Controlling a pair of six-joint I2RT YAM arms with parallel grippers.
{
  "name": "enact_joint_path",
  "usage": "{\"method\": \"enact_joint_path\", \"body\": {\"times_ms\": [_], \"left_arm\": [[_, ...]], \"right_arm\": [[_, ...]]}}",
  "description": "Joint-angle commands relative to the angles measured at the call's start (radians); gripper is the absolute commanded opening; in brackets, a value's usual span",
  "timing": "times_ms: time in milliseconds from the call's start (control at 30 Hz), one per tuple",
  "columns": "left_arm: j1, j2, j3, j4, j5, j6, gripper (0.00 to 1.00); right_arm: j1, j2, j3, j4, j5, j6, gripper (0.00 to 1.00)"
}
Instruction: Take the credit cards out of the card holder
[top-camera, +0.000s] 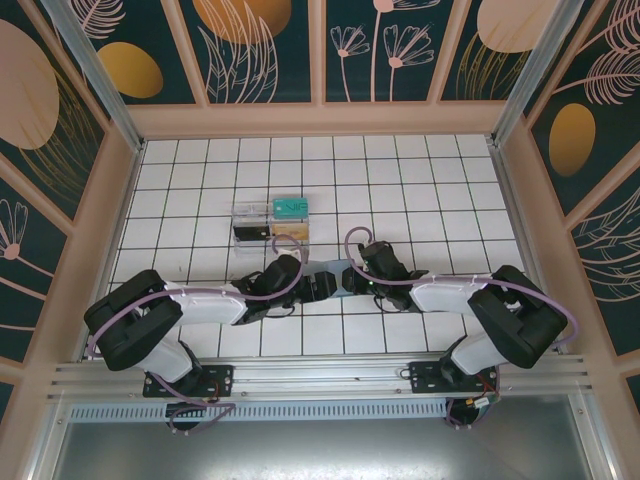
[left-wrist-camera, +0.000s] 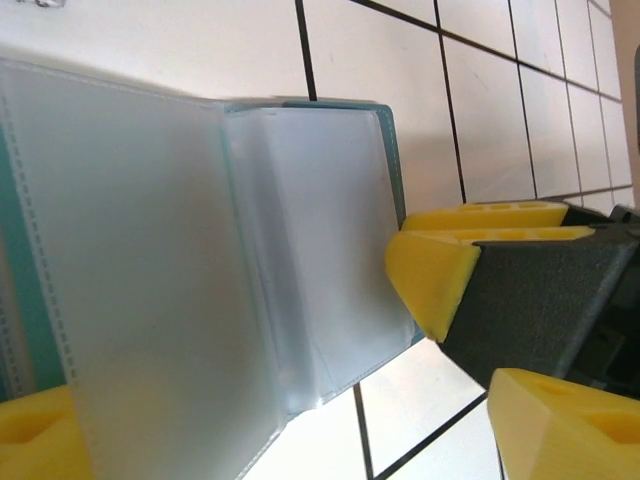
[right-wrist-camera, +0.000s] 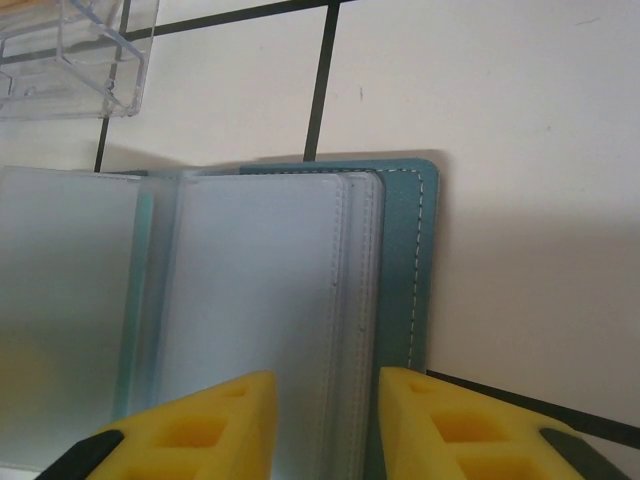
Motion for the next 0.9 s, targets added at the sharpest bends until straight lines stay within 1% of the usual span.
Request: {"method": "enact_joint_path", "body": {"times_ms": [0,100,200,300,400,433,533,700,867], "left_arm": [[-0.004,0.021,0.030,0.050,0.029,0.011,0.86],[-0.007,0.043,0.060,0.089,0.057,0.009,0.80],[-0.009,0.075,0.091,0.134,0.094,0.007,0.73],[-0.015,0.122,0.122,0.171,0.124,0.000,0.67],[-0.018,0.162,0.131,0.208,0.139,-0.022,0.60],[-0.017,0.169,0.129,0.213,0.139,-0.026,0.60],[-0.018,0.150,0.108,0.201,0.114,-0.027,0.56],[-0.017,0.056,0.074,0.089,0.026,0.009,0.54],[-0.015,0.000,0.027,0.078,-0.009,0.009,0.52]], "right_arm": [[-0.004,-0.021,-0.022,-0.013,0.019,0.026,0.34],[-0.008,-0.064,-0.036,-0.028,0.067,0.040,0.35],[-0.019,-0.117,-0.052,-0.043,0.082,0.048,0.35],[-0.031,-0.180,-0.073,-0.063,0.126,0.063,0.35],[-0.046,-0.233,-0.090,-0.080,0.131,0.065,0.35],[-0.048,-0.244,-0.094,-0.088,0.131,0.062,0.35],[-0.048,-0.254,-0.089,-0.098,0.111,0.050,0.35],[-0.042,-0.251,-0.070,-0.084,0.090,0.037,0.35],[-0.041,-0.238,-0.038,-0.094,0.090,0.028,0.35]]}}
